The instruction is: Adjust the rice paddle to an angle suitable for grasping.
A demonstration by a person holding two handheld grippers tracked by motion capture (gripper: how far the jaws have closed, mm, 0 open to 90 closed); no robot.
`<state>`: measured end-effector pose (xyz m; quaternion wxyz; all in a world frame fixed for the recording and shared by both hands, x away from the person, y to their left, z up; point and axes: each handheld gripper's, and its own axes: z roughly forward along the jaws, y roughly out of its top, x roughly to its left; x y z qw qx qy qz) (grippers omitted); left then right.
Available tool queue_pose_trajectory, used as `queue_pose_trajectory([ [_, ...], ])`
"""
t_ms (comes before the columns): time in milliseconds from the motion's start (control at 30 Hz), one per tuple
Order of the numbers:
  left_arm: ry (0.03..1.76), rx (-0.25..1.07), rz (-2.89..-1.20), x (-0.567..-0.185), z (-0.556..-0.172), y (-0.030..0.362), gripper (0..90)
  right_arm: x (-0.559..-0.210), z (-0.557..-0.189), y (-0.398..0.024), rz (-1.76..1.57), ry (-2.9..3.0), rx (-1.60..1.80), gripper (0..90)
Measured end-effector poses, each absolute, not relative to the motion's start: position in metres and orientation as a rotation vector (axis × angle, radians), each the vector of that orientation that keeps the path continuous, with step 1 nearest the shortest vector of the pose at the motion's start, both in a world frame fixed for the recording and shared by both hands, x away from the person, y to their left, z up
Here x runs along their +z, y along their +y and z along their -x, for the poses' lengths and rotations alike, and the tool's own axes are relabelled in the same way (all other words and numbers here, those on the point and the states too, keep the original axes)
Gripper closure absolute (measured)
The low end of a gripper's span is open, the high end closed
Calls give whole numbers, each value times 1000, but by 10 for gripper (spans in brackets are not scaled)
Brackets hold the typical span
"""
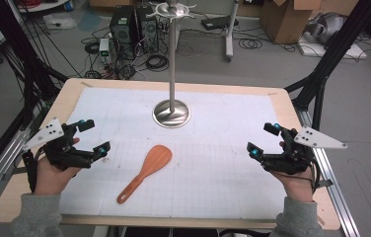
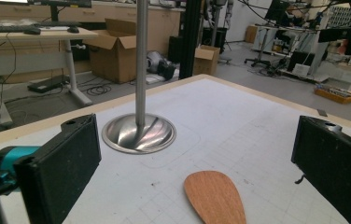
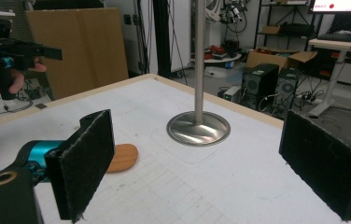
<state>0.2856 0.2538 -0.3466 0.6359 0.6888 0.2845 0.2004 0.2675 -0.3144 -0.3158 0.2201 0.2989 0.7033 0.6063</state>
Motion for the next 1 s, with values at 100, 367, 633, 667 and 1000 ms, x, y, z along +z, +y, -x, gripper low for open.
queue_pose_trajectory([
  [100, 646, 458, -1578, -347, -286, 252, 18, -316, -267, -316, -825, 1937, 1679, 92],
  [367, 633, 463, -1596, -349, -287, 248, 18, -315, -266, -316, -824, 1938, 1682, 92],
  [633, 645, 480, -1619, -352, -290, 247, 49, -316, -266, -315, -827, 1946, 1676, 92],
  [667, 645, 486, -1624, -353, -290, 247, 83, -316, -266, -316, -829, 1948, 1674, 92],
  [1000, 671, 475, -1695, -361, -297, 238, 367, -317, -264, -316, -820, 1961, 1658, 93],
])
